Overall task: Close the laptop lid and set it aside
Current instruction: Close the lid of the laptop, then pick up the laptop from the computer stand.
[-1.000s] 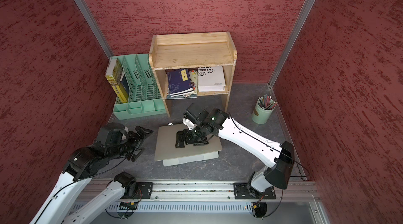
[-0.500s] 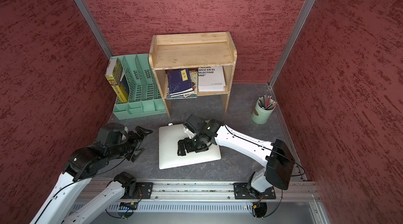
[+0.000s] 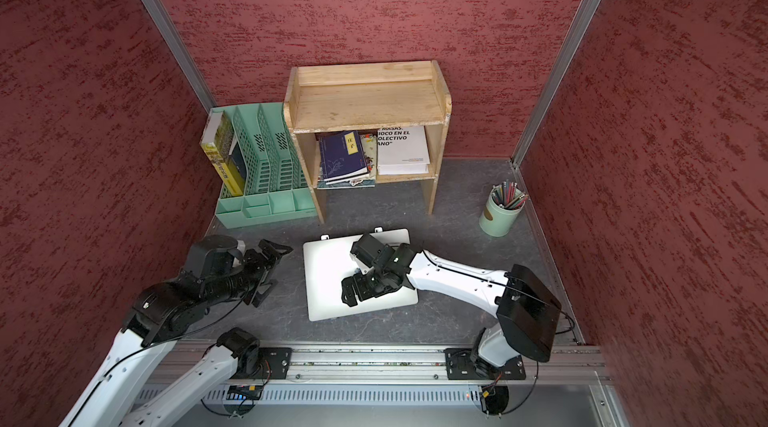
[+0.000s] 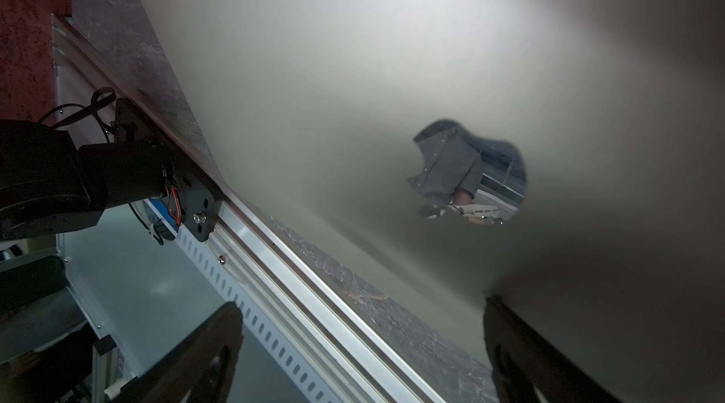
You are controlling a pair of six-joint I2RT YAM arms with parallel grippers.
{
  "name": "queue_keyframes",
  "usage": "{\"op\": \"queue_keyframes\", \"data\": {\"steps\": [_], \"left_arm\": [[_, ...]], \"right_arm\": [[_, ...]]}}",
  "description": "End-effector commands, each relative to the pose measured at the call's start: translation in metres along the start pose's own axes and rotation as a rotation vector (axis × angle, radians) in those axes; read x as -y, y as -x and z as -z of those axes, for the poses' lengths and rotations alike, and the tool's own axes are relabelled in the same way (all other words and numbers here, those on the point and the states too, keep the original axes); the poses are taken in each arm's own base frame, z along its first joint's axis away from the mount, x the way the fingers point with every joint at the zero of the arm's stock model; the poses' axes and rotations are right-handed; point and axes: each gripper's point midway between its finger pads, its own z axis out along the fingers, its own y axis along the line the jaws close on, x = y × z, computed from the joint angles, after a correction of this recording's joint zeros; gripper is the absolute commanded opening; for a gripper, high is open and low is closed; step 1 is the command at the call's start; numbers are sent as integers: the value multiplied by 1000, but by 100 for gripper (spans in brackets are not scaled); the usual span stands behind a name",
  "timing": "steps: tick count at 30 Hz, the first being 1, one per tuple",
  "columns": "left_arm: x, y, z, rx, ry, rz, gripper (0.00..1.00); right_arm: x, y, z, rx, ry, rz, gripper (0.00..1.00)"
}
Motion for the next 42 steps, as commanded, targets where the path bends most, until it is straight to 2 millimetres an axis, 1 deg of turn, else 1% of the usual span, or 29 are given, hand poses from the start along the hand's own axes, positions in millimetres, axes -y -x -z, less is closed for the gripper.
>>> {"op": "queue_keyframes", "data": {"steps": [1, 10, 13, 16, 19, 21, 24, 29, 30, 32, 34, 35, 37, 38, 40, 42], "left_arm": [[3, 0, -2, 2, -20, -18, 100], [3, 1, -5, 5, -29, -55, 100], [2, 3, -8, 17, -27, -85, 100], [0, 6, -18, 37, -35, -151, 100], [-4, 9, -35, 70, -42, -227, 100], [-8, 10, -49, 90, -44, -272, 100], [-10, 11, -68, 128, -53, -341, 100], [-12, 3, -94, 174, -55, -487, 100], [-14, 0, -100, 169, -56, -506, 100], [-18, -2, -107, 167, -66, -521, 100], [-21, -1, -111, 174, -76, -523, 100], [-21, -2, -111, 177, -86, -532, 100], [-21, -6, -113, 163, -120, -561, 100], [-21, -8, -113, 156, -142, -574, 99], [-26, -9, -112, 154, -145, -581, 98], [-32, -8, -110, 162, -149, -581, 97]], "right_arm": [[0, 11, -6, 69, -11, 49, 98], [8, 5, -17, 60, -37, 61, 98], [6, 5, -14, 74, -30, 69, 98], [-2, 8, 2, 118, -8, 82, 98], [-10, 13, 33, 199, 12, 104, 98], [-9, 14, 51, 242, 0, 116, 98], [-5, 13, 83, 325, -26, 132, 98], [18, 12, 125, 495, -97, 152, 98], [22, 10, 136, 554, -96, 174, 98], [39, 9, 156, 645, -139, 136, 98], [58, 3, 167, 676, -169, 85, 98], [66, -1, 169, 673, -178, 66, 98], [75, -8, 166, 643, -156, 39, 98], [79, -11, 161, 617, -137, 18, 98], [87, -13, 152, 578, -92, -30, 98], [90, -14, 141, 548, -20, -71, 98]]}}
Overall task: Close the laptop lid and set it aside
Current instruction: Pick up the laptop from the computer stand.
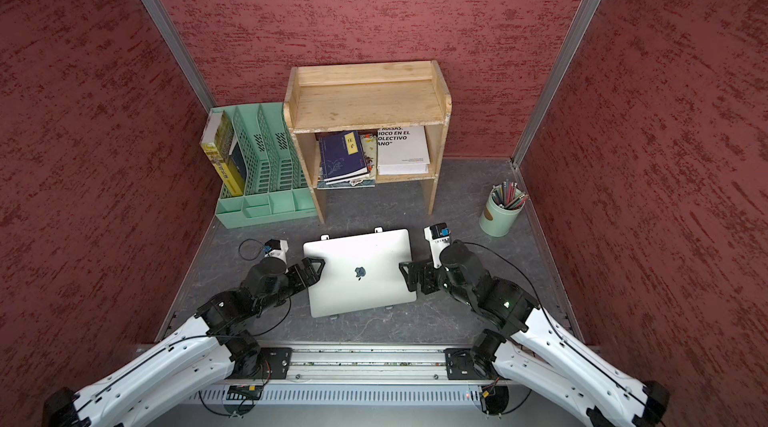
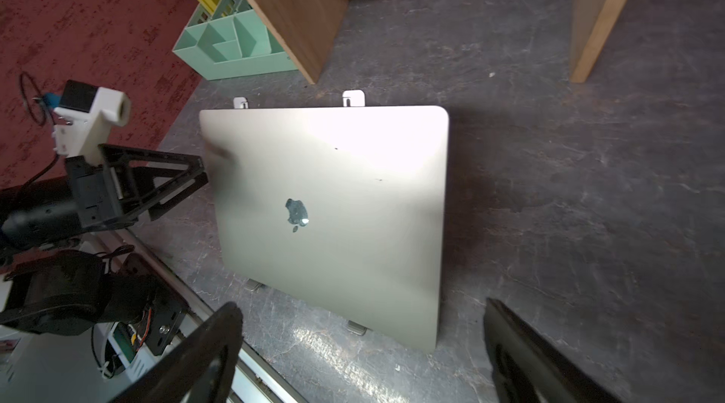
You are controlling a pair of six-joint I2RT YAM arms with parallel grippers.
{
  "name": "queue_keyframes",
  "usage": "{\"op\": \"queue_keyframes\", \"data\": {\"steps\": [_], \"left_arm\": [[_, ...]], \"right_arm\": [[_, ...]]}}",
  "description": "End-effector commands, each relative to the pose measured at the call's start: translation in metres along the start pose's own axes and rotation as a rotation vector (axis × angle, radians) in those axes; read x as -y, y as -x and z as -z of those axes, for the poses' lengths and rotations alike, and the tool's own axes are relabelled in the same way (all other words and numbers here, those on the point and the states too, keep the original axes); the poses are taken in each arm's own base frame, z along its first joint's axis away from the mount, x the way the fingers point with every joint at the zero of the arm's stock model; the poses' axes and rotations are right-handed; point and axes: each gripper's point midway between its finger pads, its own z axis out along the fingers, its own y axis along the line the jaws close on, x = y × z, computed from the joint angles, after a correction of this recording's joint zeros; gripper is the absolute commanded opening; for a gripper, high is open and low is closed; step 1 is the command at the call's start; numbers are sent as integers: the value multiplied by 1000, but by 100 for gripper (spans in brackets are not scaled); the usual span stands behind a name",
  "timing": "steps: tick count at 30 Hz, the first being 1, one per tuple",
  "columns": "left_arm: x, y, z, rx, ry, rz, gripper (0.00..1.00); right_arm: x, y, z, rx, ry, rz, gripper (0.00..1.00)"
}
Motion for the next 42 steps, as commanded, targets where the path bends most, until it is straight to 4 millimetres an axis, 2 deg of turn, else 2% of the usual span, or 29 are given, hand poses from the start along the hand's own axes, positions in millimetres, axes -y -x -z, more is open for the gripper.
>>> {"op": "queue_keyframes", "data": {"steps": [1, 5, 8, 12, 21, 28, 37, 40, 42], "left_arm": [[4, 3, 4, 42, -56, -33, 97], [-3, 1, 7, 73, -92, -31, 91], [-15, -4, 6, 73, -67, -31, 91], [-21, -11, -1, 69, -77, -39, 91], [-19, -12, -13, 101, -139, -41, 91], [-15, -13, -19, 103, -185, -42, 91], [-13, -15, -34, 65, -224, -52, 91], [-12, -15, -34, 64, -241, -49, 89], [-11, -15, -34, 63, -247, -46, 83]], "right_arm": [[1, -25, -15, -115, 103, -84, 98], [0, -30, -33, -145, 204, -173, 94], [2, -28, -43, -154, 234, -201, 92], [11, -21, -52, -145, 247, -239, 91], [29, -29, -77, -214, 278, -276, 80], [44, -38, -94, -237, 277, -304, 78], [43, -47, -113, -273, 362, -317, 73], [42, -48, -116, -284, 383, -320, 70], [40, -48, -117, -287, 399, -320, 70]]}}
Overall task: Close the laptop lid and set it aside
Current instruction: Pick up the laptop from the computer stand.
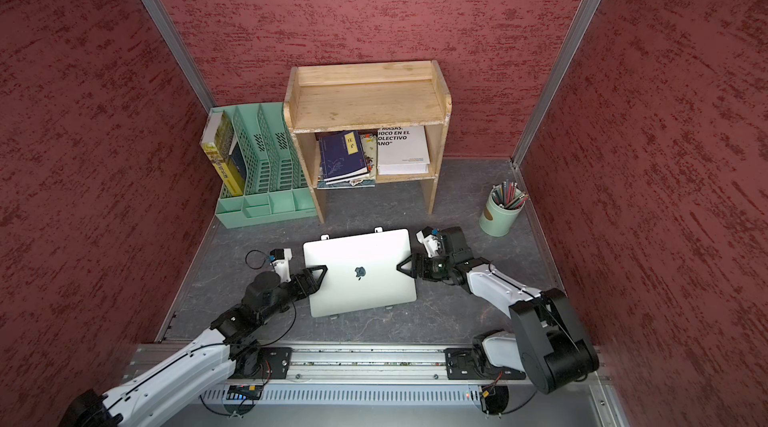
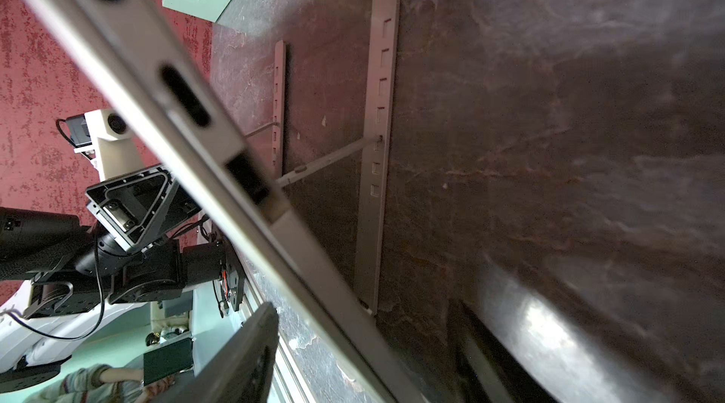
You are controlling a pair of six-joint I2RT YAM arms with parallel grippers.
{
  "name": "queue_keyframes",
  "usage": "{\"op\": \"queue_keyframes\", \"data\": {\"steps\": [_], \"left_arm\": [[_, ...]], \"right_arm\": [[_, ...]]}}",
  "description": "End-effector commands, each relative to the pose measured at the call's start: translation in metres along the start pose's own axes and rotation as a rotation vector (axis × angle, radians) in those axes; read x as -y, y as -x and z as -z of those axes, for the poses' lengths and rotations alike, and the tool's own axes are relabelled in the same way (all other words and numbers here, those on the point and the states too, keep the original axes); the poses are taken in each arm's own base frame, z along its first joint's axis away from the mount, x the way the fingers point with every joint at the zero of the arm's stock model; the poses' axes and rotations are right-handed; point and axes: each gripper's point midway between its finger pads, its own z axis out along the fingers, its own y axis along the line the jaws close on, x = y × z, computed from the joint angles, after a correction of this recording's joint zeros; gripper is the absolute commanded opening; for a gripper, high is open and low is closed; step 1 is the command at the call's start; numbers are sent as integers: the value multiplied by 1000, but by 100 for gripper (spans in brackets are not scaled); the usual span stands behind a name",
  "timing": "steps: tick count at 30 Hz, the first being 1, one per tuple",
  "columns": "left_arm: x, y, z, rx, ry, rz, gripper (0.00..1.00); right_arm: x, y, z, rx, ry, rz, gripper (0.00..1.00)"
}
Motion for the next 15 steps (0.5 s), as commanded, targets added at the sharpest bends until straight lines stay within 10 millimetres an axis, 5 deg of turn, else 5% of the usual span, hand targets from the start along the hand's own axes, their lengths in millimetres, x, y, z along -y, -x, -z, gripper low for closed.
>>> {"op": "queue_keyframes", "data": {"steps": [1, 15], "left_arm": [[11, 4, 0, 15, -67, -19, 80], [20, 3, 7, -4, -97, -6, 58]], "right_arm": [[-10, 6, -1, 15, 65, 46, 69], [-21, 8, 2, 15, 117, 42, 51]]}}
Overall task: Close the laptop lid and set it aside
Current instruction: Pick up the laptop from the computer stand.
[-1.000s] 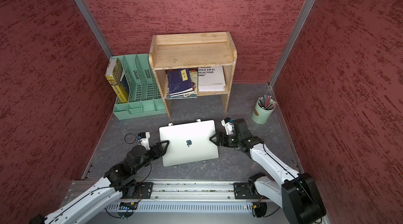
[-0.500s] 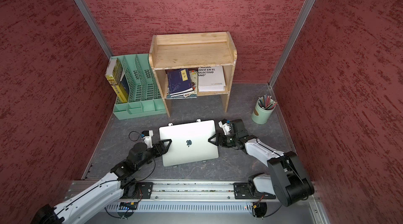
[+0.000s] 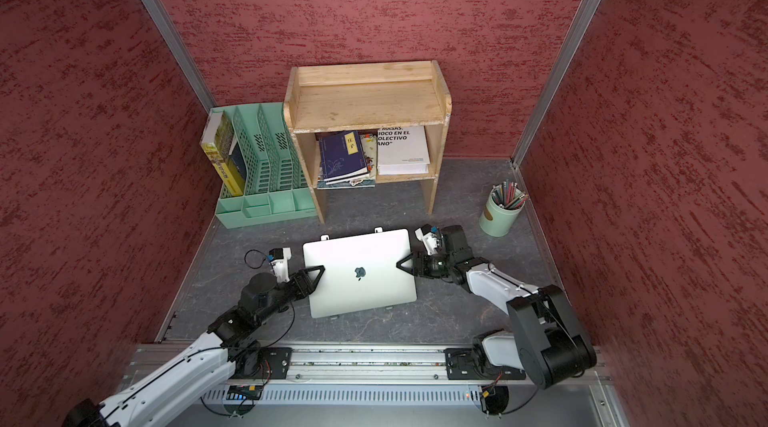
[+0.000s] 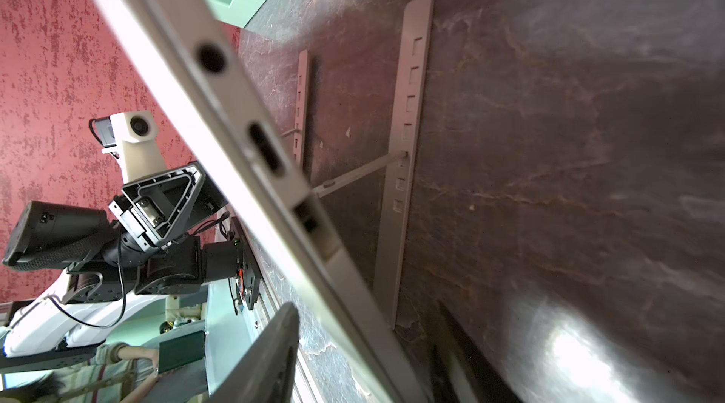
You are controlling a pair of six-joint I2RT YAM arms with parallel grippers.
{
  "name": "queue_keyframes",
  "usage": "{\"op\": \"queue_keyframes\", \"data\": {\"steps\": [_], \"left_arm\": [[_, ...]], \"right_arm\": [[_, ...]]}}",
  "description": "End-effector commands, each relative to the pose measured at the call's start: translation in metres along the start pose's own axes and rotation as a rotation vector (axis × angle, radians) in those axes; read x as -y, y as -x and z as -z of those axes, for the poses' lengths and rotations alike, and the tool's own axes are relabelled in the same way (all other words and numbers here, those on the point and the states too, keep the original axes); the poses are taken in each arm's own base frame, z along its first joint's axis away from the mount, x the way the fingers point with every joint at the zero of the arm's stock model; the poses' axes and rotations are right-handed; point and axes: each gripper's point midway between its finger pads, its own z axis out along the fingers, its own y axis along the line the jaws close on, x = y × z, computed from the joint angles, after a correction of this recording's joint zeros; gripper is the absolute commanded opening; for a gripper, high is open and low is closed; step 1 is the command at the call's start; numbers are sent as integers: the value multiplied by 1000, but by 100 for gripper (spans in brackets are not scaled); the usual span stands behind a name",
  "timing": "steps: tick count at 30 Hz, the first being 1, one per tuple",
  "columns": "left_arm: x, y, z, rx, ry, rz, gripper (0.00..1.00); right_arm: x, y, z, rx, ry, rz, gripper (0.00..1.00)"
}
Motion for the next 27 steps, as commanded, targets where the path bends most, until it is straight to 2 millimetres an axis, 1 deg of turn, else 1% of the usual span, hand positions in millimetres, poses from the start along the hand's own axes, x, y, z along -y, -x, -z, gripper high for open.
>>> {"op": "queue_keyframes", "data": {"steps": [1, 4, 6, 9, 15, 18, 21, 24, 27], "left_arm": [[11, 2, 2, -4, -41, -6, 57], [15, 4, 1, -5, -50, -8, 53], [18, 5, 1, -6, -57, -8, 51], [22, 8, 2, -5, -65, -12, 46], [34, 16, 6, 10, -94, -15, 37], [40, 20, 9, 20, -109, -11, 34], [45, 24, 12, 28, -118, -12, 31], [52, 28, 14, 35, -134, -14, 30], [56, 30, 15, 30, -136, -14, 33]], "right_arm": [[-11, 1, 1, -2, 62, 20, 50], [-13, 1, 1, -5, 76, 10, 43], [-16, 2, 1, -3, 85, 9, 40], [-24, 6, 4, 6, 103, 13, 35], [-39, 11, 11, 27, 140, 15, 32], [-46, 11, 14, 24, 162, 16, 32], [-52, 10, 16, 23, 179, 19, 29], [-57, 9, 18, 19, 195, 21, 29], [-62, 7, 19, 13, 209, 25, 29]]}}
